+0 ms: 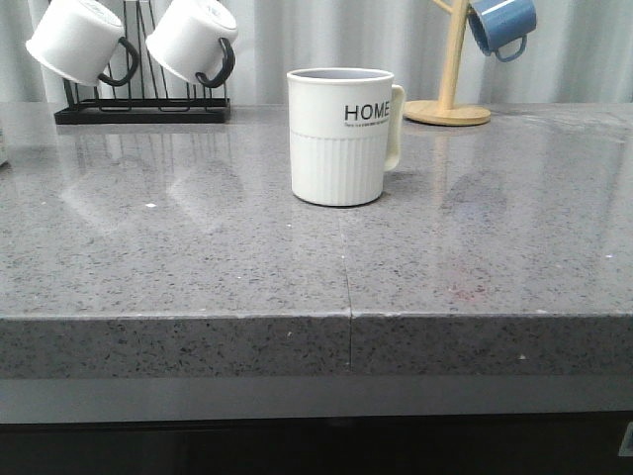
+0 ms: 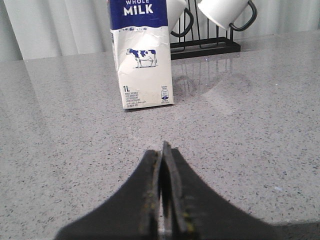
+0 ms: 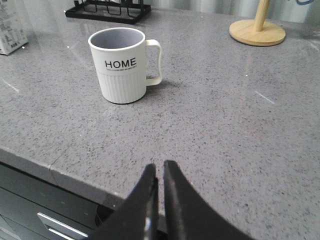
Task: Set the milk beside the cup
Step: 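Open the right gripper and withdraw it from the mug, then reach the left gripper to the milk carton and grasp it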
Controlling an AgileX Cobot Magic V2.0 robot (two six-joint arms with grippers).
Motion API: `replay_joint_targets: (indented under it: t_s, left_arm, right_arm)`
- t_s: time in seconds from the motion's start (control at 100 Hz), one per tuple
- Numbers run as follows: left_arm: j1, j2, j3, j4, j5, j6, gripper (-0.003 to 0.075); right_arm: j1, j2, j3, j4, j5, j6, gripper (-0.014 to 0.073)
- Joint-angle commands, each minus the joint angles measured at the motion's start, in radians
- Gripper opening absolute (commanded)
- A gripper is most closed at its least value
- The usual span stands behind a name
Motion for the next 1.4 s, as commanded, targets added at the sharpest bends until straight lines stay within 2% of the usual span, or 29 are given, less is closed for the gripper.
replay_joint_targets:
  t_s: [0.0, 0.19, 0.42, 0.52, 0.69, 0.75, 0.82, 0.92, 1.01, 1.13, 1.24, 1.31, 1.38, 1.39]
  left_arm:
    - [0.001, -0.031, 0.043, 0.001, -0.078, -0.006, -0.0021]
    - [0.001, -0.031, 0.043, 0.001, -0.103, -0.006, -0.0021]
    - [0.001, -0.031, 0.043, 0.028, -0.198, -0.001, -0.0021]
    - [0.001, -0.031, 0.043, 0.026, -0.275, -0.001, -0.0021]
    - [0.001, -0.031, 0.039, 0.013, -0.496, -0.001, -0.0021]
    - [0.001, -0.031, 0.023, 0.013, -0.518, -0.001, -0.0021]
    - [0.001, -0.031, -0.026, 0.013, -0.437, -0.001, -0.0021]
    - [0.001, -0.001, -0.133, 0.024, -0.221, -0.001, -0.0021]
    - [0.001, 0.062, -0.228, 0.047, -0.095, -0.001, -0.0021]
    - [0.001, 0.174, -0.325, 0.047, 0.001, -0.001, -0.0021]
    - [0.001, 0.281, -0.389, 0.047, 0.008, -0.001, -0.0011]
    - [0.001, 0.351, -0.419, 0.047, 0.003, -0.001, 0.0069]
    - [0.001, 0.418, -0.442, 0.039, -0.005, -0.001, 0.0241]
    - [0.001, 0.432, -0.444, 0.034, -0.009, -0.001, 0.0284]
  right_arm:
    - [-0.001, -0.063, -0.026, 0.003, 0.001, -0.001, 0.0048]
    - [-0.001, -0.18, -0.026, 0.003, 0.051, -0.001, 0.0048]
    - [-0.001, -0.193, -0.026, 0.003, 0.053, -0.001, 0.0048]
    - [-0.001, -0.193, -0.026, 0.003, 0.054, -0.001, 0.0048]
    - [-0.001, -0.193, -0.026, 0.003, 0.054, -0.001, 0.0048]
    - [-0.001, -0.193, -0.026, 0.003, 0.054, -0.001, 0.0048]
    - [-0.001, -0.193, -0.026, 0.003, 0.054, -0.001, 0.0048]
    - [-0.001, -0.193, -0.026, 0.003, 0.054, -0.001, 0.0048]
    - [-0.001, -0.193, -0.026, 0.003, 0.054, -0.001, 0.0048]
    - [-0.001, -0.193, -0.026, 0.003, 0.054, -0.001, 0.0048]
    - [-0.001, -0.193, -0.026, 0.003, 0.054, -0.001, 0.0048]
    - [-0.001, -0.193, -0.026, 0.003, 0.054, -0.001, 0.0048]
    - [-0.001, -0.193, -0.026, 0.003, 0.054, -0.001, 0.0048]
    - [-0.001, -0.193, -0.026, 0.003, 0.054, -0.001, 0.0048]
